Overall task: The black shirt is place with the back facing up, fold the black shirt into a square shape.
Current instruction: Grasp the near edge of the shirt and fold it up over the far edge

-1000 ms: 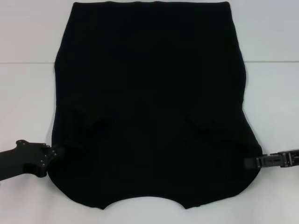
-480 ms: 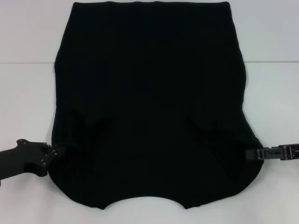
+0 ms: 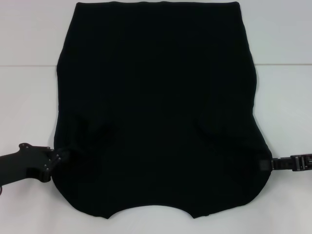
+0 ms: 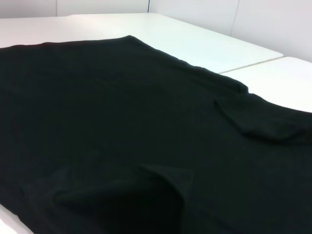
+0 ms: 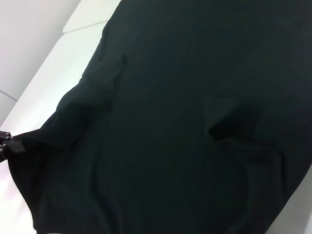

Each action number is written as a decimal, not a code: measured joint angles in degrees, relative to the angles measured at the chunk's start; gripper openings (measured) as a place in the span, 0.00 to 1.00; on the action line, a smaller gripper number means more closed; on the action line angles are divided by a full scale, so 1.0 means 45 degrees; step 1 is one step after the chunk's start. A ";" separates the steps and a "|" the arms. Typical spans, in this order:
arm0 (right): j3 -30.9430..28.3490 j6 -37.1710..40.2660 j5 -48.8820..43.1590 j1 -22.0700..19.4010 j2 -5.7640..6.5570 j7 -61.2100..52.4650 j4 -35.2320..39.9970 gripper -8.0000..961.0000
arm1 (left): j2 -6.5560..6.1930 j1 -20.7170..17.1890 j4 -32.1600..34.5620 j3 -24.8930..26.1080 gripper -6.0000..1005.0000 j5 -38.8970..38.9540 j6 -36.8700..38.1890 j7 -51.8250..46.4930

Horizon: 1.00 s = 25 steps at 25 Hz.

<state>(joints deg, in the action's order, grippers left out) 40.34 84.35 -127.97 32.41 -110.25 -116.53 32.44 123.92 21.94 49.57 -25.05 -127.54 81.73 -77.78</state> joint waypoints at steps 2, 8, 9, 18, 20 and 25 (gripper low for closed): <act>0.0001 -0.0054 0.0000 -0.0009 -0.0015 0.0027 0.0015 0.56 | 0.0000 0.0011 0.0000 0.0000 0.02 0.0000 -0.0020 0.0000; -0.0168 -0.0660 0.0078 0.0023 -0.0183 0.0590 -0.0092 0.42 | 0.0000 0.0027 -0.0066 0.0001 0.03 0.0001 -0.0073 -0.0001; -0.0195 -0.0756 0.0095 0.0043 -0.0232 0.0720 -0.0101 0.37 | -0.0001 0.0028 -0.0094 0.0009 0.03 0.0014 -0.0095 -0.0001; -0.0622 -0.0323 0.0104 -0.0321 -0.0351 0.1379 -0.0008 0.07 | -0.0010 0.0047 -0.0104 0.0137 0.03 0.0098 -0.0067 -0.0291; -0.0726 0.0102 0.0091 -0.0487 -0.0337 0.1678 0.0000 0.04 | -0.0006 0.0047 -0.0044 0.0140 0.03 0.0091 -0.0001 -0.0922; -0.0742 0.0491 0.0046 -0.0980 -0.0198 0.2041 0.0033 0.04 | 0.0012 -0.0051 0.0091 0.0094 0.02 0.0011 0.0326 -0.2061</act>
<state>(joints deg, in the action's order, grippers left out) 37.00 86.56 -127.76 27.99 -111.14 -107.35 32.59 123.98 21.71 49.98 -24.62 -127.49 83.20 -87.05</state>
